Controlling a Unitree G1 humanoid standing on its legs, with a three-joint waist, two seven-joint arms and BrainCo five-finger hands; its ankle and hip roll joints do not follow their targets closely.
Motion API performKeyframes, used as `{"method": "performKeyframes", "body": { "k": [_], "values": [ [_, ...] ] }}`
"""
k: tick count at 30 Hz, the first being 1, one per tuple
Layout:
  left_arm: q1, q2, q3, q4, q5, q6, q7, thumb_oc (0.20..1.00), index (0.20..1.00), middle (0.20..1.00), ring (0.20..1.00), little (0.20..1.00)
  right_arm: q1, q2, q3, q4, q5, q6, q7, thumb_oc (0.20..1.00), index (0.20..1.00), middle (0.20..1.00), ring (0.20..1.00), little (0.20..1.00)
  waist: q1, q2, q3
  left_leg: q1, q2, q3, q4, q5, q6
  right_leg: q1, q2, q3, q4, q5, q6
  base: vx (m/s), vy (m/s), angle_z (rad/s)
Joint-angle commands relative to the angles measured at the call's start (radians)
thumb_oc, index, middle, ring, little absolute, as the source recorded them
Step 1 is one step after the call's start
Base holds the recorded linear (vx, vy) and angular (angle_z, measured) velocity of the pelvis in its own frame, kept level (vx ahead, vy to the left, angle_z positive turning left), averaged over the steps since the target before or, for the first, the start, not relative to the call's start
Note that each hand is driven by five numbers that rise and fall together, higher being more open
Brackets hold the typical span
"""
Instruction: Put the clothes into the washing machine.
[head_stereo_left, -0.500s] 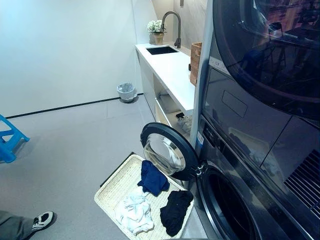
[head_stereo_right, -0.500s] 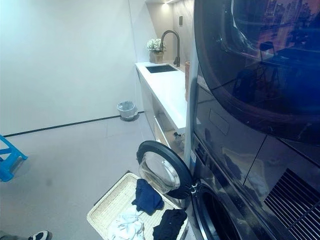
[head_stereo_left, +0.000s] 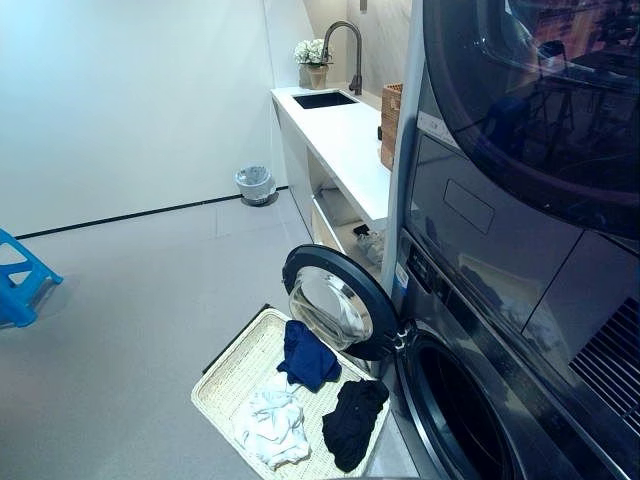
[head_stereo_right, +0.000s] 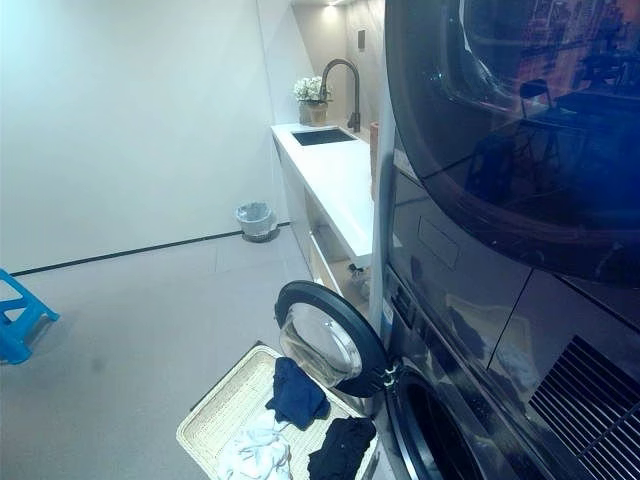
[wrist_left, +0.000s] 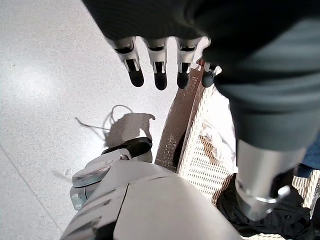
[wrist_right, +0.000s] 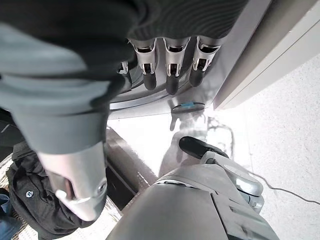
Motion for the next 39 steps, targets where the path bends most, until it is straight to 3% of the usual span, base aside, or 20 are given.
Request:
{"method": "performKeyframes", "body": {
  "k": [1,6,9,10,11,15,20,27,31,32,39],
  "values": [
    [-0.083,0.01,0.015,0.03,-0.059,-0.031,0.023,1.0,1.0,1.0,1.0,1.0,-0.09,-0.02,-0.013,0.045,0.027,-0.014,-0.004,1.0,1.0,1.0,1.0,1.0,0.018,-0.03,0.05,0.053,-0.007,0.03,0.007,-0.086,0.002,-0.049,-0.079,0.024,0.022,0.032,0.084,0.05,0.027,0.0],
    [-0.09,0.028,0.046,-0.006,-0.109,-0.086,0.055,1.0,1.0,1.0,1.0,1.0,-0.103,-0.037,-0.018,0.002,0.05,-0.023,0.002,1.0,1.0,1.0,1.0,1.0,0.023,-0.029,0.065,0.041,-0.006,0.027,0.007,-0.078,0.0,-0.058,-0.083,0.026,0.019,0.04,0.085,0.05,0.022,0.0],
    [-0.094,0.037,0.052,-0.033,-0.177,-0.143,0.075,1.0,1.0,1.0,1.0,1.0,-0.106,-0.045,-0.017,-0.025,0.07,-0.04,-0.003,1.0,1.0,1.0,1.0,1.0,0.025,-0.028,0.083,0.02,-0.004,0.027,0.007,-0.068,0.001,-0.081,-0.085,0.031,0.021,0.047,0.086,0.04,0.031,0.0],
    [-0.108,0.038,0.05,-0.061,-0.249,-0.19,0.095,1.0,1.0,1.0,1.0,1.0,-0.115,-0.051,-0.01,-0.047,0.084,-0.055,-0.006,1.0,1.0,1.0,1.0,1.0,0.027,-0.028,0.102,-0.008,-0.004,0.023,0.007,-0.06,0.004,-0.112,-0.084,0.037,0.025,0.051,0.086,0.0,0.0,0.0],
    [-0.108,0.038,0.05,-0.061,-0.249,-0.19,0.095,1.0,1.0,1.0,1.0,1.0,-0.115,-0.051,-0.01,-0.047,0.084,-0.055,-0.006,1.0,1.0,1.0,1.0,1.0,0.027,-0.028,0.102,-0.008,-0.004,0.023,0.007,-0.06,0.004,-0.112,-0.084,0.037,0.025,0.051,0.086,-0.15,0.029,-0.04],
    [-0.247,0.046,0.035,-0.184,-0.353,-0.309,0.197,1.0,1.0,1.0,1.0,1.0,-0.24,-0.056,0.025,-0.097,0.173,-0.119,-0.047,1.0,1.0,1.0,1.0,1.0,0.039,-0.021,0.233,-0.142,-0.015,-0.001,0.007,-0.023,0.014,-0.27,-0.078,0.043,0.066,0.071,0.074,-0.33,-0.002,0.0],
    [-0.382,0.084,0.02,-0.308,-0.313,-0.388,0.361,1.0,1.0,1.0,1.0,1.0,-0.372,-0.063,0.05,-0.141,0.245,-0.154,-0.07,1.0,1.0,1.0,1.0,1.0,0.04,-0.012,0.34,-0.257,-0.038,-0.027,0.007,-0.002,0.025,-0.4,-0.064,0.049,0.092,0.091,0.067,-0.21,0.006,0.06],
    [-0.558,0.169,-0.014,-0.404,-0.064,-0.4,0.64,1.0,1.0,1.0,1.0,1.0,-0.481,-0.101,0.076,-0.205,0.315,-0.195,-0.073,1.0,1.0,1.0,1.0,1.0,0.031,-0.019,0.443,-0.383,-0.041,-0.022,0.007,0.042,0.021,-0.555,-0.057,0.048,0.166,0.1,0.073,-0.09,0.014,-0.02],
    [-0.622,0.205,-0.049,-0.422,0.061,-0.376,0.728,1.0,1.0,1.0,1.0,1.0,-0.502,-0.123,0.098,-0.255,0.323,-0.187,-0.077,1.0,1.0,1.0,1.0,1.0,0.022,-0.028,0.456,-0.446,-0.041,-0.01,0.026,0.053,0.015,-0.629,-0.053,0.049,0.202,0.101,0.073,-0.05,0.024,-0.07],
    [-0.66,0.229,-0.082,-0.428,0.163,-0.363,0.776,1.0,1.0,1.0,1.0,1.0,-0.512,-0.142,0.117,-0.287,0.332,-0.182,-0.084,1.0,1.0,1.0,1.0,1.0,0.016,-0.036,0.456,-0.517,-0.048,-0.011,0.083,0.046,0.009,-0.687,-0.05,0.048,0.228,0.101,0.071,-0.06,0.015,-0.1],
    [-0.775,0.31,-0.171,-0.436,0.324,-0.328,0.807,1.0,1.0,1.0,1.0,1.0,-0.523,-0.192,0.139,-0.355,0.345,-0.195,-0.087,1.0,1.0,1.0,1.0,1.0,-0.004,-0.05,0.456,-0.735,-0.074,-0.023,0.264,0.014,0.009,-0.874,-0.041,0.05,0.338,0.089,0.068,-0.04,-0.008,0.06]
  ]
}}
